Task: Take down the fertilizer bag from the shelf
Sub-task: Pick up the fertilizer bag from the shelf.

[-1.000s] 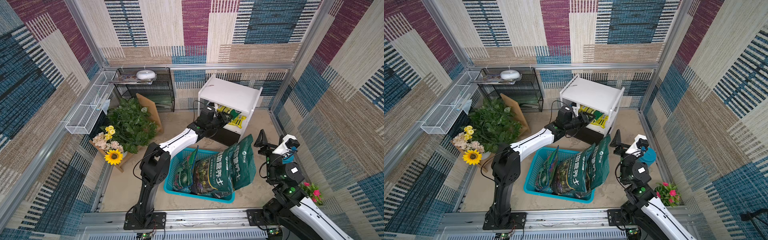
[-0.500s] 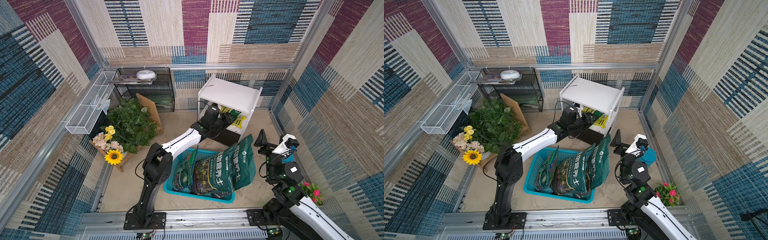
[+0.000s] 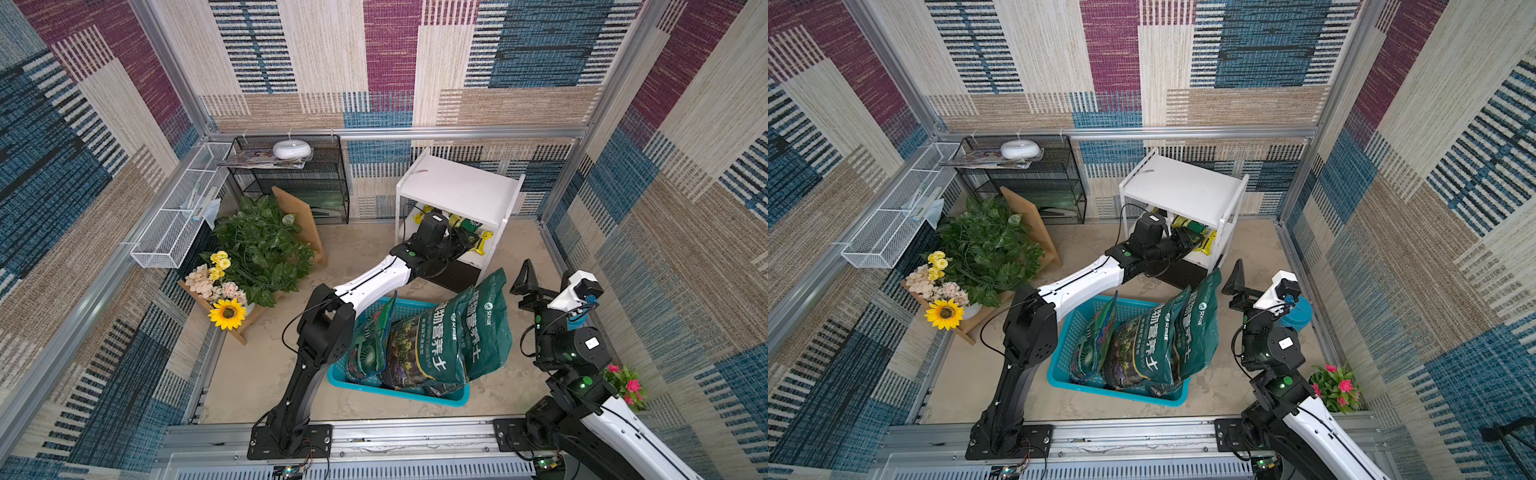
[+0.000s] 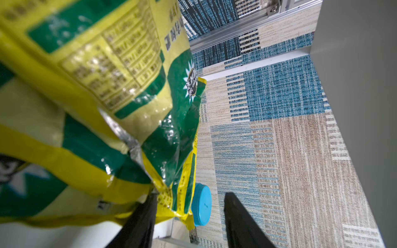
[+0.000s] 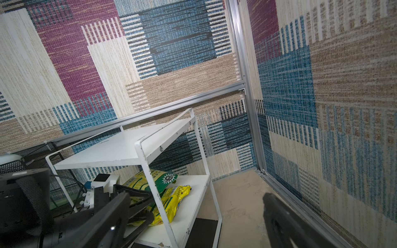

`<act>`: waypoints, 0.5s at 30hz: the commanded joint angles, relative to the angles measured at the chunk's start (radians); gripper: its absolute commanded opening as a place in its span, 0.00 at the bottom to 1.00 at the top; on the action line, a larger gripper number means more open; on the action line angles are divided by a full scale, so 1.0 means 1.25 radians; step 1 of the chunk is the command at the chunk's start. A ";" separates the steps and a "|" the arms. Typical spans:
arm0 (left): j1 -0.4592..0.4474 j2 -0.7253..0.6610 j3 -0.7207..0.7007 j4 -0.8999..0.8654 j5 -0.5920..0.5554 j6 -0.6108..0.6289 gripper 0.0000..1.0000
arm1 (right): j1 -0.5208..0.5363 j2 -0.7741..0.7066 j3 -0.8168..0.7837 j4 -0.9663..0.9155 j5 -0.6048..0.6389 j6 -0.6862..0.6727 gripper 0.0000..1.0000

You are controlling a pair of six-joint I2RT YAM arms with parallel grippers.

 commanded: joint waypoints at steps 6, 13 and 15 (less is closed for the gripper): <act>0.006 0.036 0.045 -0.037 -0.070 0.016 0.50 | 0.000 -0.001 -0.002 0.007 -0.009 0.008 0.99; 0.007 0.055 0.061 -0.025 -0.109 0.013 0.41 | -0.001 -0.001 0.000 0.006 -0.016 0.010 0.99; 0.007 0.070 0.090 -0.036 -0.109 0.014 0.38 | -0.001 -0.001 0.000 0.005 -0.018 0.010 0.99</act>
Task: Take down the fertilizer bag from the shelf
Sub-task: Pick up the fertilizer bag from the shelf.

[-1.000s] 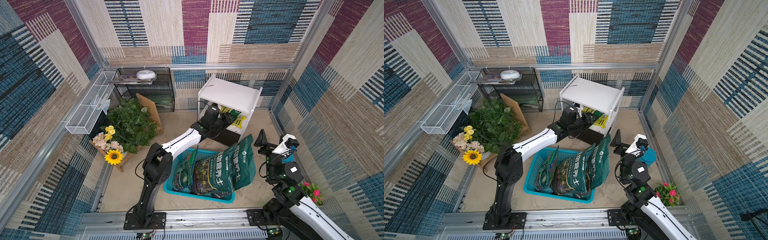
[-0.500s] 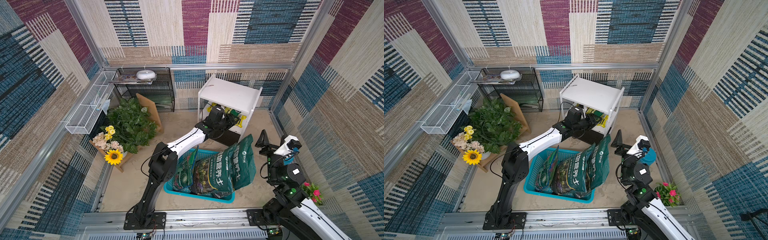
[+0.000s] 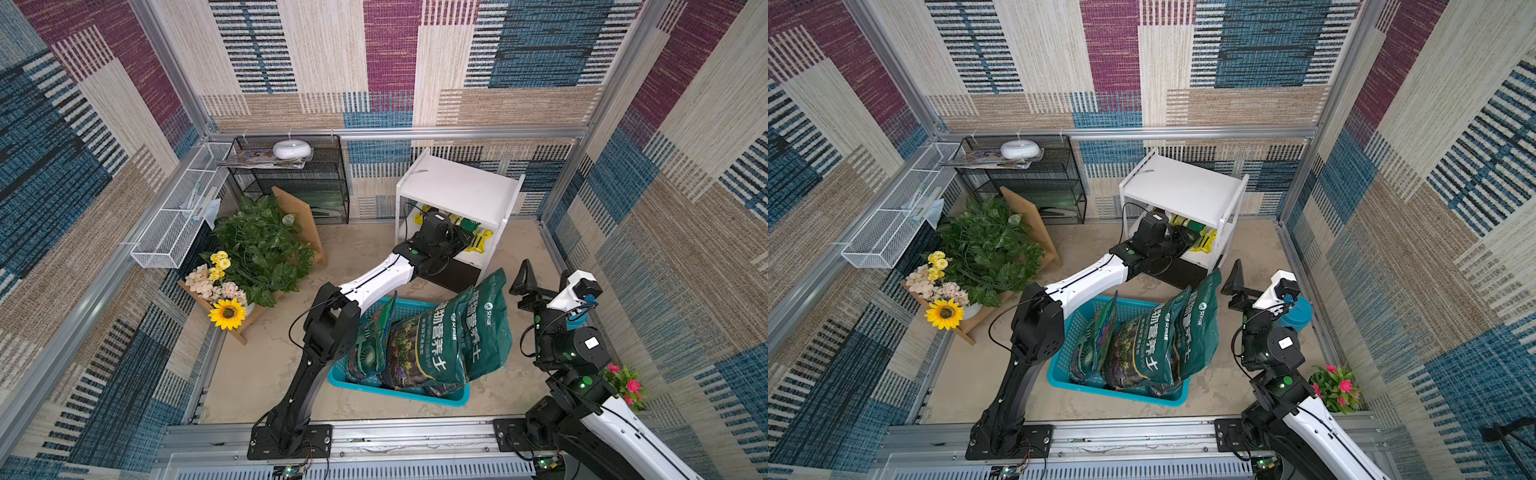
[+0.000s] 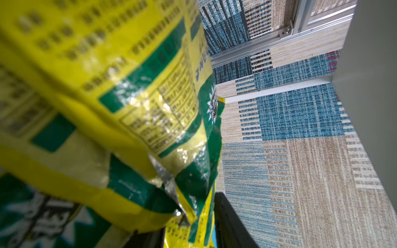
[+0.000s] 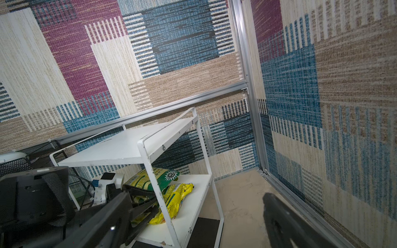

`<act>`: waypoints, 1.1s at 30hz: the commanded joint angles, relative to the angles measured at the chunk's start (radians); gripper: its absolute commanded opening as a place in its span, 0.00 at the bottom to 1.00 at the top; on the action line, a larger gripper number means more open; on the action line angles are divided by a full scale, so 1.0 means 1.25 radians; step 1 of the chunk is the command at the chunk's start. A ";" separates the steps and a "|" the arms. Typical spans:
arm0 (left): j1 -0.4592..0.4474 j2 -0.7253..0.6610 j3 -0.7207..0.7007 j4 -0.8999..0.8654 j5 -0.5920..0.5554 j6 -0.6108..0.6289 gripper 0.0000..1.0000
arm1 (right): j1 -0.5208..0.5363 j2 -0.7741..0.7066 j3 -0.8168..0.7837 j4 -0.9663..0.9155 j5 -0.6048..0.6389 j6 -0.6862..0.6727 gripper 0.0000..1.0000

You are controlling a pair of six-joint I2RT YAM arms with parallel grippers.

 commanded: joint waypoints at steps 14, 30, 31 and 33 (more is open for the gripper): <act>-0.005 -0.058 -0.036 0.005 -0.028 0.028 0.00 | 0.000 -0.002 -0.003 0.008 -0.012 0.009 0.99; -0.012 -0.389 -0.346 0.056 -0.077 0.114 0.00 | 0.001 -0.003 -0.002 0.005 -0.025 0.016 0.99; -0.013 -0.416 -0.341 -0.003 -0.092 0.120 0.00 | 0.000 -0.004 -0.003 0.005 -0.026 0.017 0.99; -0.012 -0.458 -0.306 -0.134 -0.119 0.146 0.00 | 0.000 -0.005 -0.003 0.001 -0.028 0.019 0.99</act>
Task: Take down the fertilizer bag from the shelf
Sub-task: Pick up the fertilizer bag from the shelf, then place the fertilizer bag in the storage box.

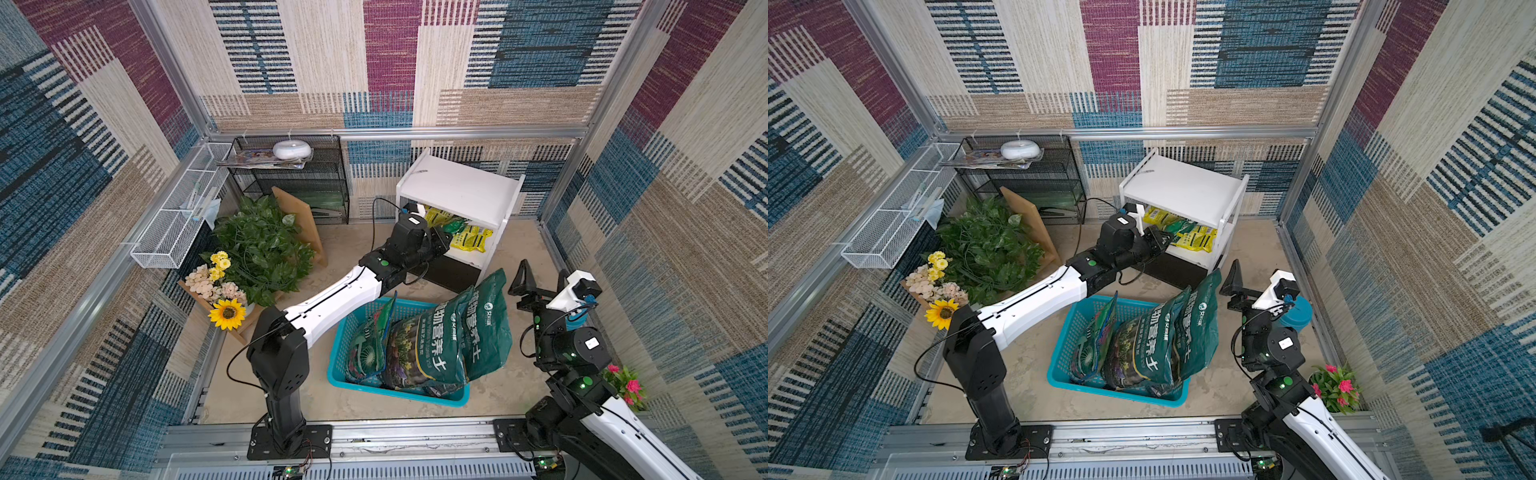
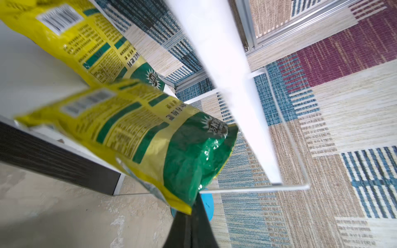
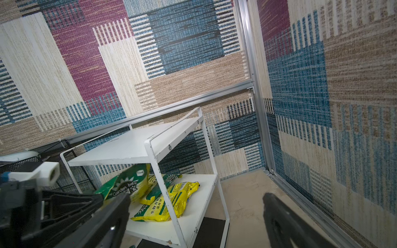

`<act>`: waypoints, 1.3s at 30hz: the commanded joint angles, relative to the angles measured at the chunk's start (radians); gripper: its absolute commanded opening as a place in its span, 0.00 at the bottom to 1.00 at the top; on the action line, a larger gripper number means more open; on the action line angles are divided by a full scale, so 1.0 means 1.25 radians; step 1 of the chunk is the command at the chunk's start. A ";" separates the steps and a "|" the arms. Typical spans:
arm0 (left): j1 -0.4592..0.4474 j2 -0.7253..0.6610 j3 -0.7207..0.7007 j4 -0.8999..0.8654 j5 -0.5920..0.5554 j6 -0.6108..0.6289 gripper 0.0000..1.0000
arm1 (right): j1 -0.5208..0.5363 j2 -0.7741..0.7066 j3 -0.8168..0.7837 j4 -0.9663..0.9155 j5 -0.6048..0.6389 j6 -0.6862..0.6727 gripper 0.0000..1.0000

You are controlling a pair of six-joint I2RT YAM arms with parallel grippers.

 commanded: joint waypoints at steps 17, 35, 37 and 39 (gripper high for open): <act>-0.002 -0.539 -0.259 -0.229 -0.268 0.212 0.00 | 0.001 0.001 0.002 -0.011 -0.043 0.027 0.99; 0.086 -0.605 -0.592 0.045 -0.191 0.179 0.00 | -0.001 0.043 0.007 -0.004 -0.058 0.030 0.99; 0.086 -0.611 -0.634 0.079 -0.192 0.161 0.00 | -0.001 0.045 0.008 -0.004 -0.060 0.030 0.99; 0.085 -0.621 -0.684 0.123 -0.195 0.140 0.00 | 0.000 0.046 0.007 -0.002 -0.062 0.030 0.99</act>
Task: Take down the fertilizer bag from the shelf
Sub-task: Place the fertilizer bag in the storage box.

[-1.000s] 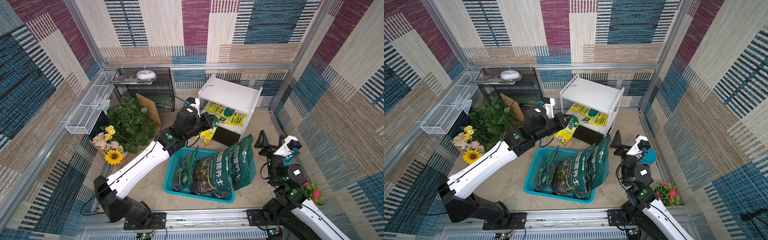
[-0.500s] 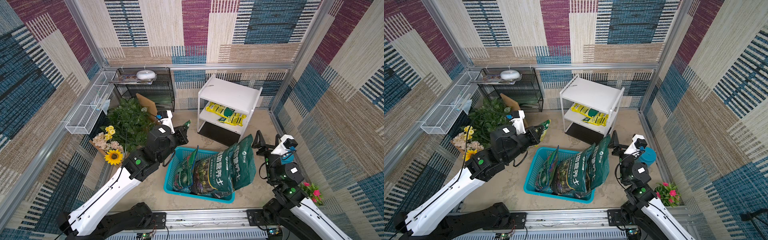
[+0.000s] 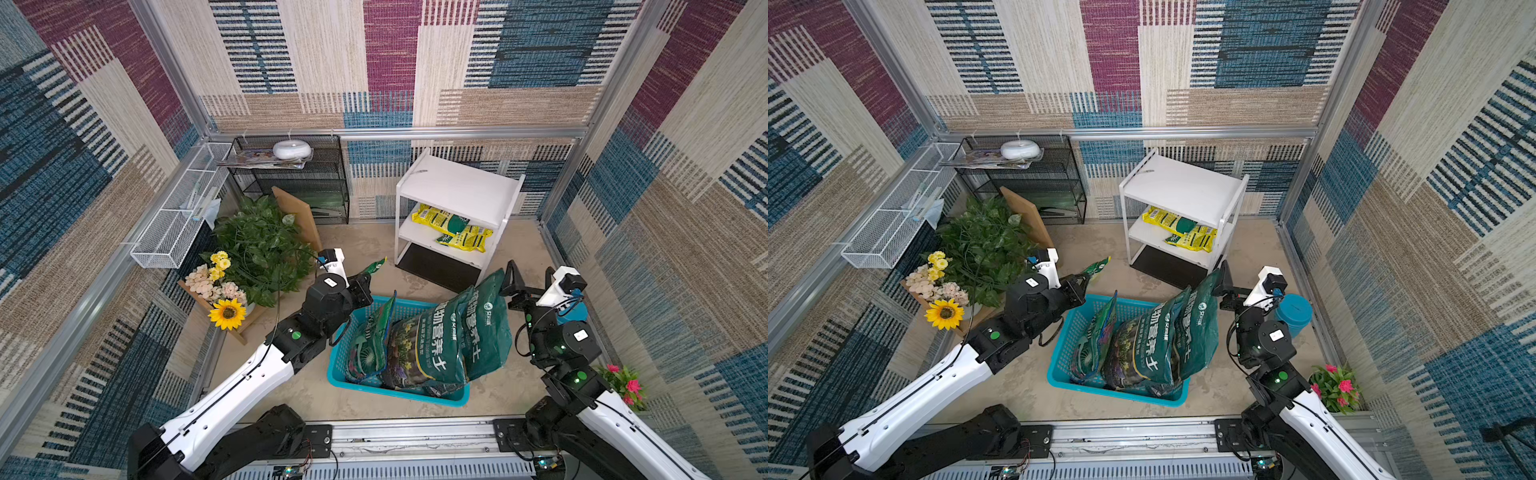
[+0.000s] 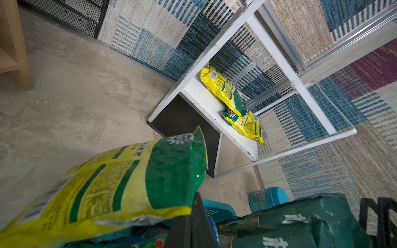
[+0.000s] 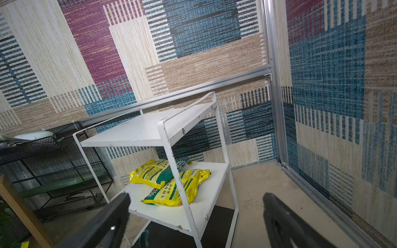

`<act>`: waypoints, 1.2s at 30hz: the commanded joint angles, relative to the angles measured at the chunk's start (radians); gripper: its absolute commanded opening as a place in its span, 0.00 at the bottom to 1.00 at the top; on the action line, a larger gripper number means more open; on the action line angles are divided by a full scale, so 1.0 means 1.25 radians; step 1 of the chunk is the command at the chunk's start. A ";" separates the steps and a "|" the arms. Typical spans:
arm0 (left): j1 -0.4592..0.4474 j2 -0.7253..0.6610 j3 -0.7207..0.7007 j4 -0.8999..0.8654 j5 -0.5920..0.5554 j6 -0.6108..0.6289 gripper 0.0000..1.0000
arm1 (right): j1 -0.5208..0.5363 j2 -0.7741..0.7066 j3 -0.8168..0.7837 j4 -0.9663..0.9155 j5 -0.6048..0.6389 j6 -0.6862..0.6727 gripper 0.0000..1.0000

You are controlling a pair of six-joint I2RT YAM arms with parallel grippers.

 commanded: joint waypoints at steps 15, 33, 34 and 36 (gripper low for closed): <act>-0.017 -0.030 -0.227 0.299 -0.029 -0.131 0.00 | 0.001 0.009 0.004 0.019 -0.014 0.008 0.99; -0.029 -0.026 -0.276 0.315 -0.091 -0.165 0.39 | -0.001 0.027 0.006 0.022 -0.019 0.008 0.99; -0.030 -0.034 -0.267 0.310 -0.082 -0.152 0.52 | 0.000 0.027 0.005 0.022 -0.017 0.008 0.99; -0.031 -0.065 -0.242 0.281 -0.075 -0.135 0.76 | 0.000 0.027 0.007 0.022 -0.016 0.006 0.99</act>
